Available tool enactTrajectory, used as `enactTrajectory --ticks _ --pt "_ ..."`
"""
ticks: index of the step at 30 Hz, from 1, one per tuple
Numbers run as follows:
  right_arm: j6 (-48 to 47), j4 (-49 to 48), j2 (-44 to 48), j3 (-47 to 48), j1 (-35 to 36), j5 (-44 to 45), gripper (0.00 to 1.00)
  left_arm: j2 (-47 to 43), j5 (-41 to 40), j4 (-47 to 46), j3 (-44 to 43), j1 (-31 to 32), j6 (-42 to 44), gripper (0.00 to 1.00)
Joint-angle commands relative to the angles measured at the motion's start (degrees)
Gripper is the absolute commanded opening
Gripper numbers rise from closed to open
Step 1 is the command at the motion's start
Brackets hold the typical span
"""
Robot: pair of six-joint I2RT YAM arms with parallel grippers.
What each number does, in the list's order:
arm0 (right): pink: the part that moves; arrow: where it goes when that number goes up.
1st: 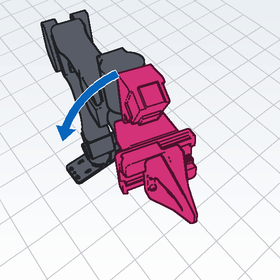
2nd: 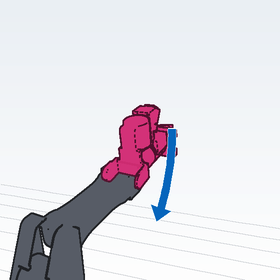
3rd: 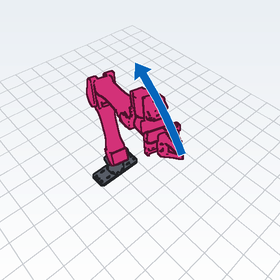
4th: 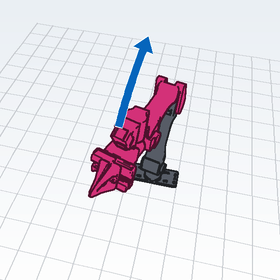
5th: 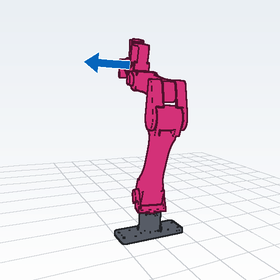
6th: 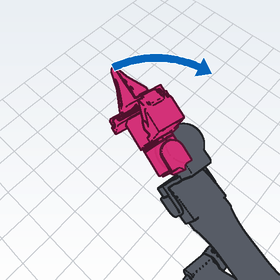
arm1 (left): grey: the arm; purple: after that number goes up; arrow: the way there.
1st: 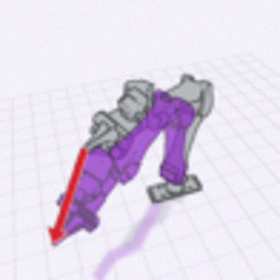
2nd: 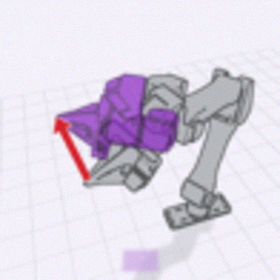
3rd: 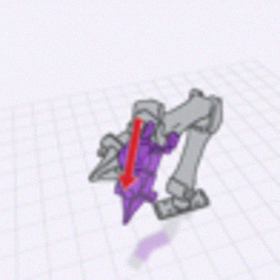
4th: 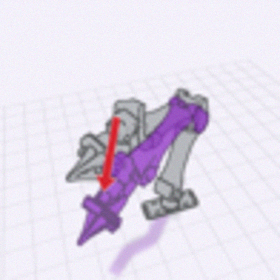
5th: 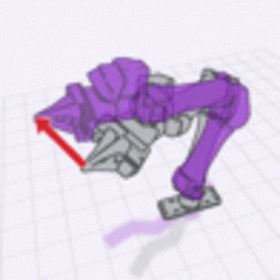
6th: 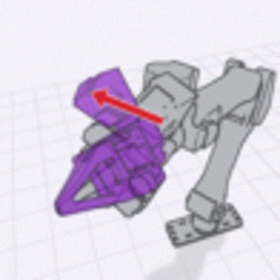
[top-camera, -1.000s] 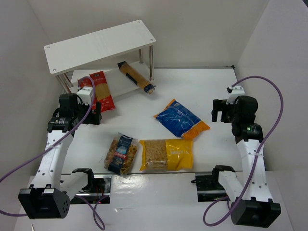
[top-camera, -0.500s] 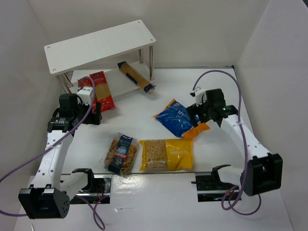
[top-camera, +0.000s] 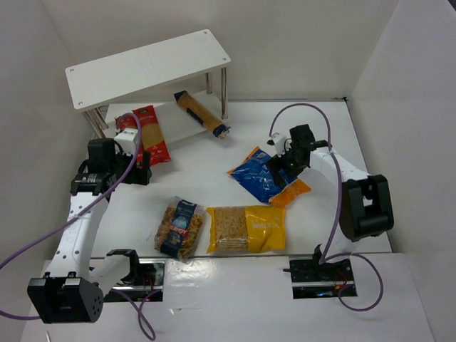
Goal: Place and organize the pasta boxes and bags onto the shelf
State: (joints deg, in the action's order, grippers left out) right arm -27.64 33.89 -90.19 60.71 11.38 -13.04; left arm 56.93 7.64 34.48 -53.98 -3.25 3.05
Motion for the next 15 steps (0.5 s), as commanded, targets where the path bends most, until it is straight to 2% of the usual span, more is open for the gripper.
enactTrajectory --ticks 1,11,12,15 --pt "-3.5 0.0 -2.6 3.4 0.5 -5.9 1.0 0.9 1.1 -0.4 -0.3 -0.3 0.8 1.0" --pt "-5.0 0.0 -11.4 3.4 3.5 -5.4 1.0 1.4 1.6 -0.4 -0.3 -0.3 0.8 1.0" --pt "-5.0 0.0 -13.8 4.0 4.1 -4.7 0.96 1.4 1.6 -0.4 -0.3 -0.3 0.8 1.0" --pt "-5.0 2.1 -19.3 6.8 5.8 -3.7 0.27 1.4 1.6 -0.4 -0.3 -0.3 0.8 1.0"
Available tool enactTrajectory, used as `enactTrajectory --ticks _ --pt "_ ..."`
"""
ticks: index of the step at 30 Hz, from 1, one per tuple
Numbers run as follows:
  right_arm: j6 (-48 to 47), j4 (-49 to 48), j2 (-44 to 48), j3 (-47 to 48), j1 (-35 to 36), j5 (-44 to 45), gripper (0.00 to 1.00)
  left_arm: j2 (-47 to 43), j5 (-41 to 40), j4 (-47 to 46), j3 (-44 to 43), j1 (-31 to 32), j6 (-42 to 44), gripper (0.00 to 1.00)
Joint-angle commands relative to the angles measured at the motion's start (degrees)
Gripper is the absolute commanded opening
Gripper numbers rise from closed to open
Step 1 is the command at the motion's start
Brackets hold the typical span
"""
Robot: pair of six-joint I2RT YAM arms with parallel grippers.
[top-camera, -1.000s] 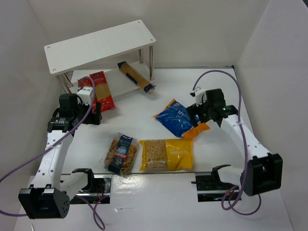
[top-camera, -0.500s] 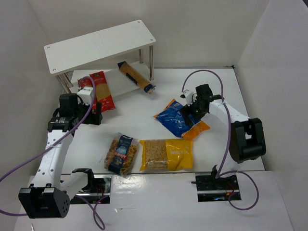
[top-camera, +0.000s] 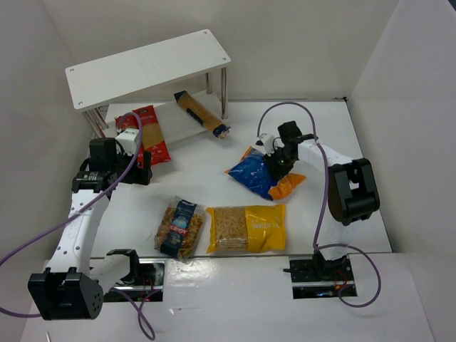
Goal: Place and organize the pasta boxes and bags onto the shelf
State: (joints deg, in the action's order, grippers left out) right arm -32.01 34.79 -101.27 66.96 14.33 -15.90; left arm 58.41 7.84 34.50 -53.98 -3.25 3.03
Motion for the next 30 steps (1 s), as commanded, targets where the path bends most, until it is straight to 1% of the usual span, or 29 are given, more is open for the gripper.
enactTrajectory --ticks 1,2,3,6,8,10,11,14,16,21,23,26,27,28,30 --pt "0.9 1.2 -8.2 0.5 2.8 0.4 0.08 -0.1 1.4 -0.4 -0.3 -0.3 1.4 1.0" --pt "1.9 0.6 -8.2 0.5 3.8 1.5 0.0 -0.1 1.4 -0.4 -0.3 -0.3 1.4 1.0" --pt "1.1 0.6 -7.5 0.5 5.1 1.5 0.0 -0.1 1.4 -0.4 -0.3 -0.3 1.4 1.0" --pt "-0.1 2.4 -0.1 1.3 7.5 -0.8 0.0 -0.1 2.5 -0.4 -0.3 -0.3 1.4 1.0" --pt "-0.1 5.2 5.4 4.6 8.7 -5.8 0.0 -0.1 3.2 -0.4 -0.3 -0.3 1.9 1.0" --pt "-0.1 7.7 7.9 7.4 9.5 -9.8 0.0 -0.1 3.8 -0.4 -0.3 -0.3 1.9 1.0" --pt "-0.6 9.7 9.8 9.7 9.5 -14.4 0.0 -0.6 4.3 0.1 -0.3 -0.3 1.9 1.0" --pt "-0.6 10.3 13.4 11.2 9.5 -22.4 0.0 -1.1 5.2 0.1 -0.3 -0.3 2.6 1.0" --pt "-0.6 10.3 14.1 11.8 9.5 -26.8 0.0 -2.4 6.9 0.1 -0.3 -0.3 3.1 1.0" --pt "-4.5 13.1 14.6 12.3 9.5 -32.6 0.0 -4.4 12.2 1.3 -0.3 -0.3 6.4 1.0" --pt "-6.0 14.7 14.6 13.4 9.5 -35.4 0.0 -5.0 13.8 1.3 -0.3 2.0 7.2 1.0" --pt "-7.4 17.4 14.6 15.8 9.5 -38.3 0.0 -5.6 17.2 1.8 -0.3 3.8 9.3 1.0" --pt "-8.0 17.9 14.1 16.5 9.5 -38.8 0.0 -5.6 18.7 1.8 -0.3 3.8 10.6 1.0" --pt "-8.0 17.9 14.1 17.7 9.5 -39.4 0.0 -5.6 22.3 1.8 -0.9 3.8 11.2 1.0" --pt "-8.0 18.5 14.1 19.1 9.5 -40.8 0.0 -5.6 25.5 1.8 -1.4 5.9 12.5 1.0"
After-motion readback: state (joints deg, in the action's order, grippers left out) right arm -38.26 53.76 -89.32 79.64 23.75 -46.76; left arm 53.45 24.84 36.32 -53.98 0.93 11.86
